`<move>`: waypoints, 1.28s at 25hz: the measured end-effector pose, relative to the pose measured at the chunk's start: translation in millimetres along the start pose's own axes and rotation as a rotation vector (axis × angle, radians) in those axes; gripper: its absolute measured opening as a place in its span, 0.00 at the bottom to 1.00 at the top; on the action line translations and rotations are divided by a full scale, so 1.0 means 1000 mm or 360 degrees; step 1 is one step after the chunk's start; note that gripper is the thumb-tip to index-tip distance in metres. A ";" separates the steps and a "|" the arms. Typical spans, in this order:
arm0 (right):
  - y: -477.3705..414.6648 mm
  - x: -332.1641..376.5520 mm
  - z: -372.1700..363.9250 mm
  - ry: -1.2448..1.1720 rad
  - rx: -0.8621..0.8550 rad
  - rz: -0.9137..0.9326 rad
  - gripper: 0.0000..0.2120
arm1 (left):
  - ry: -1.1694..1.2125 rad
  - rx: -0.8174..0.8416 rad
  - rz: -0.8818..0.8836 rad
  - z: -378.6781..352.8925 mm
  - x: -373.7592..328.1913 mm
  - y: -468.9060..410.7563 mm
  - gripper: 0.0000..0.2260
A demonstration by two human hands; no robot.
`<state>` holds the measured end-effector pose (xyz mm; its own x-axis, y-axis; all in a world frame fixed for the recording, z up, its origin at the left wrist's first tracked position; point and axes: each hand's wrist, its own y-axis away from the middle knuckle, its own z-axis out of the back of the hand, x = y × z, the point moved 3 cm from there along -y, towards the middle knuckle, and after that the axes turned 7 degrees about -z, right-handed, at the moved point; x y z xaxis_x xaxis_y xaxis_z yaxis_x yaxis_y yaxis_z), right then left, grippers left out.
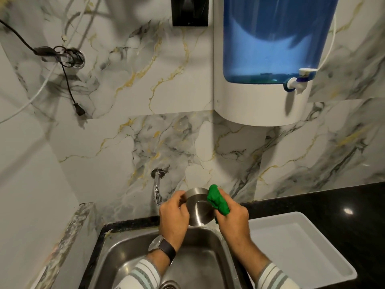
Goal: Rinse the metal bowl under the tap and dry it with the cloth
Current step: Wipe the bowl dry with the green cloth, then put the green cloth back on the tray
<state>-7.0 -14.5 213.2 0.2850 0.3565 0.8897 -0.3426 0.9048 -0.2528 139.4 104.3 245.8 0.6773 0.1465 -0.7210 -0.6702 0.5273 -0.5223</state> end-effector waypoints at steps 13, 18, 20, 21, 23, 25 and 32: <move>0.015 0.001 -0.018 -0.1562 0.0924 -0.1195 0.25 | 0.0483 0.0041 0.0452 -0.018 0.009 0.006 0.07; 0.045 -0.069 -0.008 -0.1512 0.1114 -0.1377 0.19 | 0.0122 -0.0021 0.0310 -0.018 0.030 0.012 0.08; 0.053 -0.107 0.010 -0.1401 0.1071 -0.1427 0.14 | 0.0036 0.0019 0.0315 -0.020 0.039 0.014 0.09; 0.054 -0.124 0.022 -0.1369 0.1013 -0.1458 0.16 | 0.0011 0.0050 0.0331 -0.022 0.042 0.015 0.09; 0.049 -0.151 0.045 -0.1357 0.0912 -0.1509 0.20 | 0.0021 0.0087 0.0394 -0.023 0.045 0.016 0.09; 0.036 -0.173 0.072 -0.1415 0.0769 -0.1554 0.18 | 0.0041 0.0140 0.0462 -0.032 0.045 0.018 0.08; -0.020 -0.242 0.167 -0.0907 0.0249 -0.1817 0.18 | 0.0059 0.0326 0.0484 -0.067 0.031 0.024 0.08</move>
<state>-218.9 -158.4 66.3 0.0769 -0.7830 0.6173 -0.2709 0.5795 0.7687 123.9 65.4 180.7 0.4425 0.2938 -0.8473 -0.7620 0.6214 -0.1825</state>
